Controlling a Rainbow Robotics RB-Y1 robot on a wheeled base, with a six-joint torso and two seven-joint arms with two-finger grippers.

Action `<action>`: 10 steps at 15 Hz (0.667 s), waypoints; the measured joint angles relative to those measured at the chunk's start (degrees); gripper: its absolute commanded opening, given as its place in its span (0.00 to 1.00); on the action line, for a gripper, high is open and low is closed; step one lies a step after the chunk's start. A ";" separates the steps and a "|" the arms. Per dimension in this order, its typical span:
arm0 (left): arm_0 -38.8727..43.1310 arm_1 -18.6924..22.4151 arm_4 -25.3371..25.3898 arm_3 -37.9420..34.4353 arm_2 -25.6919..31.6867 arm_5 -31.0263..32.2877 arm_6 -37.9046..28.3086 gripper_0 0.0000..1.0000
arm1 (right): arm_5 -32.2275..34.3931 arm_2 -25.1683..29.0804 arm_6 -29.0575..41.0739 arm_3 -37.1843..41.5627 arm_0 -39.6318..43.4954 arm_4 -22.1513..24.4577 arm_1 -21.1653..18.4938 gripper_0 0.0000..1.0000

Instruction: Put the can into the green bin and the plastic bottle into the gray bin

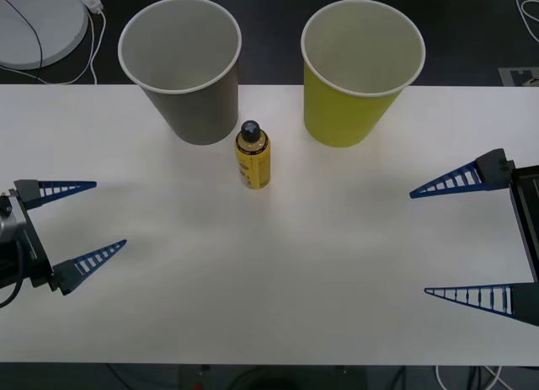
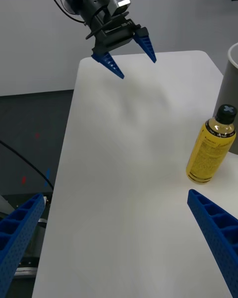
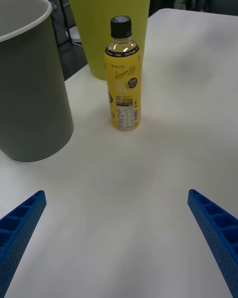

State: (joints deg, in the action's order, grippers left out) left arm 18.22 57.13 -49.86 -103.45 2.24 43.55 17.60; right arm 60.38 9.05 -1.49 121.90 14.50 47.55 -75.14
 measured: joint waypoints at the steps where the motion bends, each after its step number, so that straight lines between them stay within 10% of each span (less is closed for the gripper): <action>1: -0.52 -0.97 -0.80 0.00 -0.46 -0.70 -0.32 1.00 | 0.00 0.00 0.00 0.00 0.00 0.00 0.00 1.00; 10: -4.61 -6.61 -3.86 0.09 -6.22 -9.37 -2.96 1.00 | 0.00 0.00 0.00 0.00 0.00 0.00 0.00 1.00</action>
State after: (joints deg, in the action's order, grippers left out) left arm 13.61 50.51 -53.72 -103.35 -3.99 34.18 14.64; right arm 60.38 9.05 -1.49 121.90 14.50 47.55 -75.15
